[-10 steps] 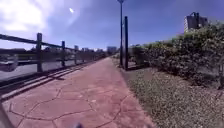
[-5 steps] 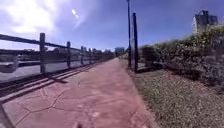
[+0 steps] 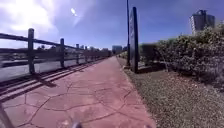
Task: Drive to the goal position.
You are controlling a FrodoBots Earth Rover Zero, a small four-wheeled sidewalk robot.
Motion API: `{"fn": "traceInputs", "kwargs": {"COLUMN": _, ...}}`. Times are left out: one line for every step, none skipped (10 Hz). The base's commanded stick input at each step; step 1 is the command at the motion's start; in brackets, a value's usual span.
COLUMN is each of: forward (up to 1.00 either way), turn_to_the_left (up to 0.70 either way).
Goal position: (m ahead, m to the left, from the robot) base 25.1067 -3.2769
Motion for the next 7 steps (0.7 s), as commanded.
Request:
{"fn": "traceInputs", "kwargs": {"forward": 0.7, "turn_to_the_left": 0.0}}
{"fn": "traceInputs", "kwargs": {"forward": 0.7, "turn_to_the_left": 0.35}}
{"fn": "traceInputs", "kwargs": {"forward": 0.7, "turn_to_the_left": 0.35}}
{"fn": "traceInputs", "kwargs": {"forward": 0.7, "turn_to_the_left": 0.35}}
{"fn": "traceInputs", "kwargs": {"forward": 0.7, "turn_to_the_left": 0.29}}
{"fn": "traceInputs", "kwargs": {"forward": 0.7, "turn_to_the_left": 0.0}}
{"fn": "traceInputs", "kwargs": {"forward": 0.7, "turn_to_the_left": 0.0}}
